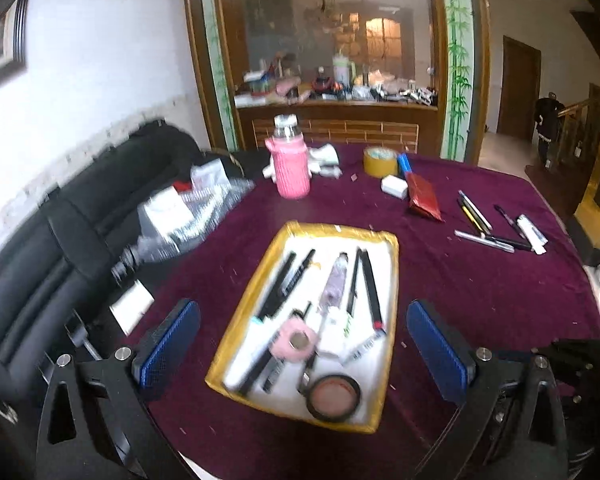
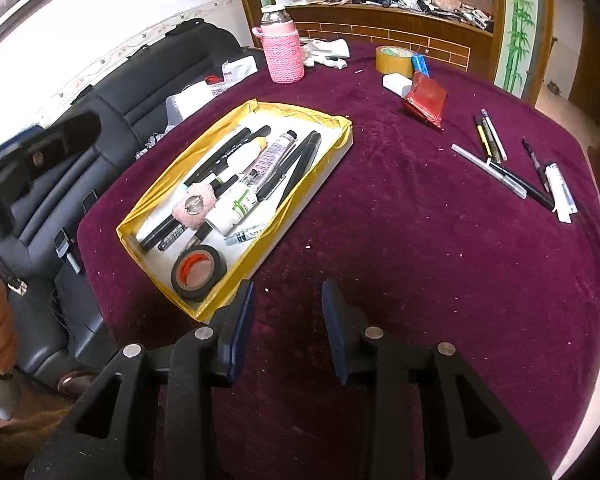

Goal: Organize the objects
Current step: 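Lift both open tools back from the tray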

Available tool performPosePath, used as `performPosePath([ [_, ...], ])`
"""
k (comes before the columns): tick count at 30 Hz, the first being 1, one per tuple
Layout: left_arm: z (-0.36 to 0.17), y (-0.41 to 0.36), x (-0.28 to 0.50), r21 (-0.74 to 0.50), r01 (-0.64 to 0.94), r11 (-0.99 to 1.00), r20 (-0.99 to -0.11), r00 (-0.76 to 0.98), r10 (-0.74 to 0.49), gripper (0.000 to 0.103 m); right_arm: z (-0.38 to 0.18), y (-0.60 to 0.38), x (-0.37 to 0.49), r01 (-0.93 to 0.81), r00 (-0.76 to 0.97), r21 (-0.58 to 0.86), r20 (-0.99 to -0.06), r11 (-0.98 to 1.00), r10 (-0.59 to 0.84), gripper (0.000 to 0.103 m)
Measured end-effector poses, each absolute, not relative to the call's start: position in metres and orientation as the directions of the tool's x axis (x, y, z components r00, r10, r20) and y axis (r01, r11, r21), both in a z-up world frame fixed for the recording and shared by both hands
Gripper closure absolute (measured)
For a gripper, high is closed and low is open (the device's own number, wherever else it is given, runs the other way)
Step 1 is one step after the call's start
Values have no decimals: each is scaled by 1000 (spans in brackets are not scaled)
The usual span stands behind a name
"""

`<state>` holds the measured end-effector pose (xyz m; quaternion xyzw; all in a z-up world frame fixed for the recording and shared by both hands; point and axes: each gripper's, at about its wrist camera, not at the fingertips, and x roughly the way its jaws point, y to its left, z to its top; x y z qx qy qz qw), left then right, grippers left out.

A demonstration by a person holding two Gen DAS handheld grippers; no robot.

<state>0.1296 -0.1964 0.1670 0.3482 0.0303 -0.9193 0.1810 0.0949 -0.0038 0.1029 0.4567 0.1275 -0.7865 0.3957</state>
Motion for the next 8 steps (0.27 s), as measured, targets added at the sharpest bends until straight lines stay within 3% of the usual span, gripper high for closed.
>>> performPosePath([
  [2,161,-197,132,63,377,-924,-675,-666,-318,1,102,-2,96,743,-270,154,-822,-651,-502,69],
  [8,150,-186,143,192,455,-870,-662,-594,-457,1,101,-2,104,768,-253,149,-823,-623,-509,65],
])
